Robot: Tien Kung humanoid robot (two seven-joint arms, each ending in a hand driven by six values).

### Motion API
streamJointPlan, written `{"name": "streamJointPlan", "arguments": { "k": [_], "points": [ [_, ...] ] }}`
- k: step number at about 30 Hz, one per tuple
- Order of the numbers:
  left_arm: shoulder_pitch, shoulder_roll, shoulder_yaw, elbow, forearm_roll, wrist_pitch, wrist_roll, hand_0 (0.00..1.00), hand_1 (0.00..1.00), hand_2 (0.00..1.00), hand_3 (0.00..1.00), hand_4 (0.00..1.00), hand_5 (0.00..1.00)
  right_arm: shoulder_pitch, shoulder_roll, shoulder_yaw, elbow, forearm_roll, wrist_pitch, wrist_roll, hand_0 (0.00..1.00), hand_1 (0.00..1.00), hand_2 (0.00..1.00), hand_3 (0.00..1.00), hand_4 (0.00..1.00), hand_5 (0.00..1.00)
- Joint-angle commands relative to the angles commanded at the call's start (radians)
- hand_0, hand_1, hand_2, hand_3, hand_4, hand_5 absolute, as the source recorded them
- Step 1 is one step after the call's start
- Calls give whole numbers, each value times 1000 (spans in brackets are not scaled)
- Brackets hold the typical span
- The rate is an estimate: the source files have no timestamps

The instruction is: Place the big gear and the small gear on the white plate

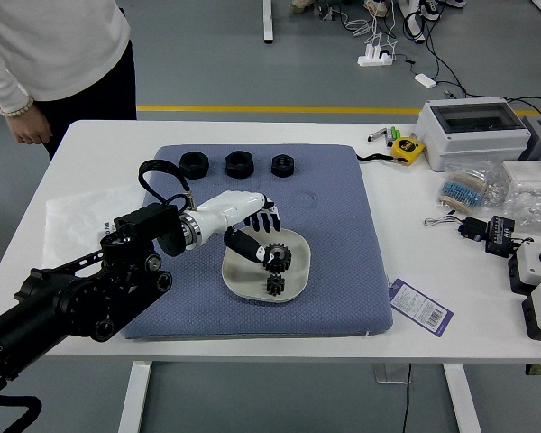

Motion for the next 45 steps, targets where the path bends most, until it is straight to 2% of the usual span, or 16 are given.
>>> {"name": "streamJointPlan", "arguments": {
  "k": [4, 9, 15, 22, 23, 26, 29, 34, 35, 40, 41, 45],
  "points": [
    [11, 5, -24, -10, 12, 1, 5, 508, 545, 594, 608, 998, 431, -3, 1, 1, 0, -3, 0, -1, 653, 654, 747, 622, 880, 714],
    [47, 9, -109, -37, 67, 31, 23, 493, 541, 587, 604, 998, 435, -7, 1, 2, 0, -3, -1, -1, 653, 655, 746, 621, 880, 715],
    [112, 12, -245, -58, 145, 73, 55, 487, 532, 575, 598, 998, 431, -10, 2, 2, -1, -3, 0, -1, 653, 655, 746, 621, 880, 715],
    [202, 4, -422, -88, 175, 133, 80, 486, 532, 569, 593, 998, 410, -11, 2, -3, -1, 6, 1, 3, 654, 655, 745, 620, 879, 715],
    [222, 1, -451, -92, 153, 149, 84, 505, 558, 604, 631, 998, 424, -10, 2, -4, -2, 8, 1, 4, 652, 654, 746, 620, 879, 715],
    [262, -5, -527, -98, 87, 180, 90, 505, 558, 604, 631, 998, 424, -10, 1, -6, -2, 11, 2, 6, 652, 654, 746, 620, 879, 715],
    [310, -12, -599, -109, 5, 190, 82, 504, 574, 624, 630, 981, 402, -11, 1, -7, -3, 13, 3, 7, 654, 653, 746, 620, 878, 715],
    [412, -36, -724, -154, -182, 192, 28, 504, 574, 624, 630, 981, 402, -12, 1, -10, -4, 15, 5, 8, 654, 653, 746, 620, 878, 715],
    [420, -38, -735, -158, -208, 193, 25, 532, 586, 630, 624, 962, 389, -12, 1, -10, -4, 16, 5, 8, 654, 653, 746, 619, 877, 715],
    [505, -77, -817, -230, -344, 221, -37, 532, 586, 630, 624, 962, 389, -13, 1, -14, -5, 20, 6, 9, 654, 653, 746, 619, 877, 715],
    [521, -82, -825, -243, -371, 223, -49, 579, 612, 644, 624, 949, 375, -13, 2, -14, -5, 20, 7, 9, 654, 652, 746, 619, 877, 716],
    [576, -88, -838, -285, -517, 215, -85, 579, 612, 644, 624, 949, 375, -15, 1, -15, -5, 22, 8, 10, 654, 652, 746, 619, 877, 716]
  ]
}}
